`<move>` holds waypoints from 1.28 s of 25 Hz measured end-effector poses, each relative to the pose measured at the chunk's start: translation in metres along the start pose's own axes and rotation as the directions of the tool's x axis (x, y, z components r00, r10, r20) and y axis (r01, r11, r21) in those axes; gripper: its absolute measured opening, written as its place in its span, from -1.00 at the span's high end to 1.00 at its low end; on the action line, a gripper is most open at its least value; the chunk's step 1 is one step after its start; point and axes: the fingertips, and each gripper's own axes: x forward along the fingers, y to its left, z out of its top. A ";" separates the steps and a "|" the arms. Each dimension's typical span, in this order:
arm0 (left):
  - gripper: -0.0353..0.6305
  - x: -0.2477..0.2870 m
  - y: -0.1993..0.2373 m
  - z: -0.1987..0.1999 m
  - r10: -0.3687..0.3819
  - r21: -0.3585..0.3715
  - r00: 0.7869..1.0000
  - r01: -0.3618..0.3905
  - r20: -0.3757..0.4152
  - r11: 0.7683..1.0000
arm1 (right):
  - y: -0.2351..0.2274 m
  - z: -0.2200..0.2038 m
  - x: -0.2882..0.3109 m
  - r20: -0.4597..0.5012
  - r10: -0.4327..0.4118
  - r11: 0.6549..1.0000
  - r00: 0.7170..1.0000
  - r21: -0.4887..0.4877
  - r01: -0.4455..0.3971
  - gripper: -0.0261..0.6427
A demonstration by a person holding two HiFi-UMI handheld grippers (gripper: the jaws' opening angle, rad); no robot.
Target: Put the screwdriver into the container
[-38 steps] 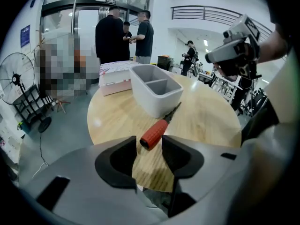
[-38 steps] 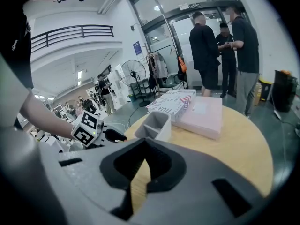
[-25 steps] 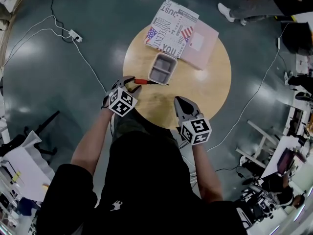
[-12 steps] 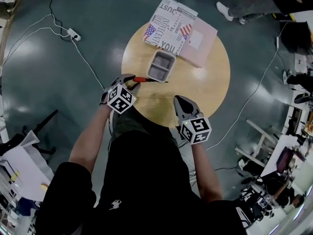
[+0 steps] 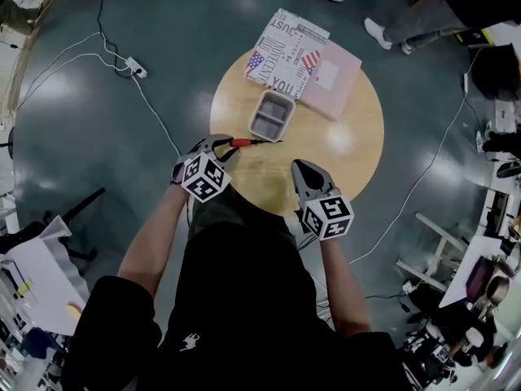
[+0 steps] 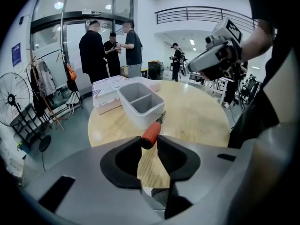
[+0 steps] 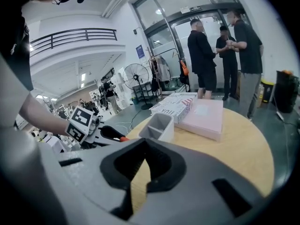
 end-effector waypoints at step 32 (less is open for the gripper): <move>0.61 -0.102 -0.023 0.142 0.112 -0.016 0.958 -0.112 0.265 0.994 | -0.004 0.072 -0.062 0.203 -0.033 0.995 0.979 -0.087 0.052 0.92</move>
